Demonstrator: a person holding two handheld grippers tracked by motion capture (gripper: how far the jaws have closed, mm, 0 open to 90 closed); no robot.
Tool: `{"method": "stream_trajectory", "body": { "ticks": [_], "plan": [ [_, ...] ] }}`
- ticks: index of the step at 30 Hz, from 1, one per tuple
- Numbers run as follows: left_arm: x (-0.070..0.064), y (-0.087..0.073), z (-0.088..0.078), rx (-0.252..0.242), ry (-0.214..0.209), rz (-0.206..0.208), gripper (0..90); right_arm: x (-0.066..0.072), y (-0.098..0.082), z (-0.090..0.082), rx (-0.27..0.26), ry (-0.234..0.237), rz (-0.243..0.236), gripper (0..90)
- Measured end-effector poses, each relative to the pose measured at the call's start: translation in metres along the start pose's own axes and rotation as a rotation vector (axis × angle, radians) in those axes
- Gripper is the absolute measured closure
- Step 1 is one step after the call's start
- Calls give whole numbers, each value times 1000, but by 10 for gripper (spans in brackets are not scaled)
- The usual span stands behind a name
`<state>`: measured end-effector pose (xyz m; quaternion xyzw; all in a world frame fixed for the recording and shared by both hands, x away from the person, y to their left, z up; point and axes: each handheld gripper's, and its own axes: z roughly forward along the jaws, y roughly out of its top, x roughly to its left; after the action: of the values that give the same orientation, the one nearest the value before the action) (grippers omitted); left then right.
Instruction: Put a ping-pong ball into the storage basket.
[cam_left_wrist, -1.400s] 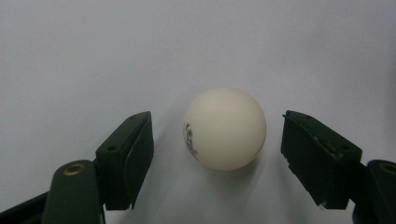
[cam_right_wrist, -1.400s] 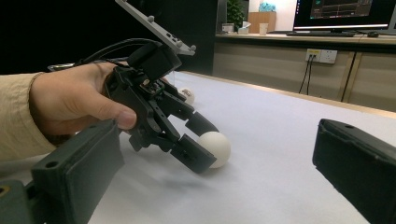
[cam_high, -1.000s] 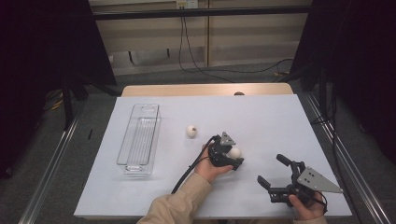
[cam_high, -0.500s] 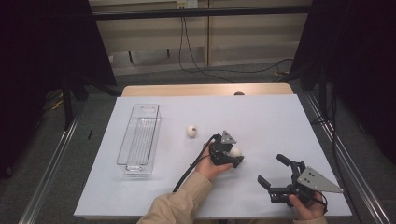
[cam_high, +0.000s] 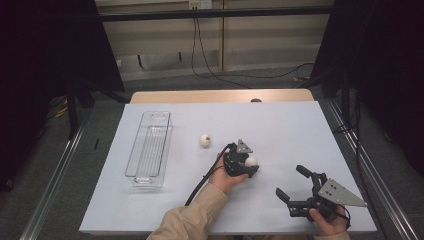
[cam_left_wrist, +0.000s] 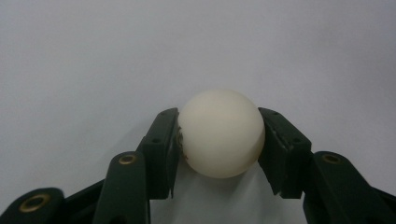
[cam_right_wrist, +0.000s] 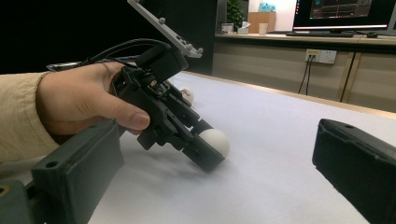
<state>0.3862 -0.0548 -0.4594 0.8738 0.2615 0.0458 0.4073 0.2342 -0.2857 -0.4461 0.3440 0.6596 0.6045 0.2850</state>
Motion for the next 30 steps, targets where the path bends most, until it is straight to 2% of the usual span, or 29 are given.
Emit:
{"method": "stream_trajectory", "body": {
  "ticks": [12, 19, 30],
  "plan": [
    [0, 3, -10, -9, -33, -19, 511, 0, 0, -1, 3, -1, -3, 7],
    [-1, 4, -15, -6, -51, -15, 511, -1, 0, -3, 5, -10, -3, 7],
    [4, 5, -29, -16, -46, -12, 511, -1, -1, -3, 19, -28, -3, 7]
  ]
}}
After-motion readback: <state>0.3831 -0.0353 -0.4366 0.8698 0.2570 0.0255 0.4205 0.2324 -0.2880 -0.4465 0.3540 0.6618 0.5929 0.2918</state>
